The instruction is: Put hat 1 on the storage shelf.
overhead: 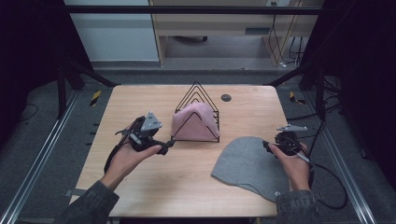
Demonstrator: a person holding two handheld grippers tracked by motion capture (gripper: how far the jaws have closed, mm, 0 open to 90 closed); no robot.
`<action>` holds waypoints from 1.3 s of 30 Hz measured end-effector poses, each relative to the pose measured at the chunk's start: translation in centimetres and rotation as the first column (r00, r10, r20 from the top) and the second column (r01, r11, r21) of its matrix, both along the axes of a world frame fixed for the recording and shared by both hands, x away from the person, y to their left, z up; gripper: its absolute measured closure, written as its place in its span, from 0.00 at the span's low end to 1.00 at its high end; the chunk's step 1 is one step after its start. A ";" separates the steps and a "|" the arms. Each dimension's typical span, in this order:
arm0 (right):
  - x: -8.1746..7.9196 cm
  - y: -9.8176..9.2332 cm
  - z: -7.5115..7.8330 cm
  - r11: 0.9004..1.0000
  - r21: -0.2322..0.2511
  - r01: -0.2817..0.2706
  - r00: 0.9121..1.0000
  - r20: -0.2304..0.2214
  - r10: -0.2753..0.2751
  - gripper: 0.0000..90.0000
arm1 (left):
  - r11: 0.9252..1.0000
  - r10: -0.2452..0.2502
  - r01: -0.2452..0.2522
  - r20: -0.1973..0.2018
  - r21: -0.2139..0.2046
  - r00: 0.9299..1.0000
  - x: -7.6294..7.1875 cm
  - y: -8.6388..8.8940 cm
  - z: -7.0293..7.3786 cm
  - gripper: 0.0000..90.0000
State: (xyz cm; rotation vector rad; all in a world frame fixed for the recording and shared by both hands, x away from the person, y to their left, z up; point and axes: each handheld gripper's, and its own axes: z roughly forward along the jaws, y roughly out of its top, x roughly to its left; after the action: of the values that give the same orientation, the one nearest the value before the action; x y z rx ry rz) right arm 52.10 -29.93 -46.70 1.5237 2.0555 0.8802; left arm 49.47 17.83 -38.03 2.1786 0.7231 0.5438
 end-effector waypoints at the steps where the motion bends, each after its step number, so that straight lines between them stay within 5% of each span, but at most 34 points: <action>1: 0.0 0.0 0.0 1.000 0.000 0.000 1.000 0.000 0.000 0.46 | 1.000 0.000 0.000 0.000 0.000 1.000 0.0 0.0 0.0 0.14; 5: 0.1 -0.4 -0.8 1.000 -0.011 -0.008 1.000 -0.027 0.008 0.53 | 1.000 -0.001 0.001 -0.052 -0.003 0.999 -1.4 2.0 -2.7 0.09; 10: 0.4 -0.1 -1.5 1.000 -0.010 -0.014 0.998 -0.063 0.014 0.52 | 0.998 0.062 -0.061 -0.087 0.009 0.994 -3.0 4.5 -6.2 0.08; 12: 0.5 0.0 -1.6 1.000 -0.005 -0.009 0.998 -0.066 0.009 0.52 | 0.997 0.074 -0.070 -0.117 0.041 0.990 -3.3 5.0 -7.0 0.09; 14: 0.5 0.0 -1.7 1.000 -0.008 -0.008 0.998 -0.068 0.007 0.54 | 0.994 0.091 -0.083 -0.109 0.072 0.990 -3.5 5.4 -7.2 0.09; 23: 0.6 -0.2 -2.0 1.000 -0.006 -0.015 0.996 -0.083 0.014 0.55 | 0.988 0.151 -0.150 -0.120 0.017 0.981 -3.2 6.5 -7.3 0.10; 39: 0.3 0.0 -2.3 0.999 -0.027 -0.028 0.996 -0.085 0.026 0.70 | 0.988 0.152 -0.153 -0.149 0.001 0.977 -3.1 6.4 -7.6 0.12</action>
State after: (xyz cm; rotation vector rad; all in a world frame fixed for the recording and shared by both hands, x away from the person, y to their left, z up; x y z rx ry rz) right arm 52.43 -29.98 -48.97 1.5465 2.1436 0.8060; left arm 46.40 24.26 -45.67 2.1822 0.9778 0.4567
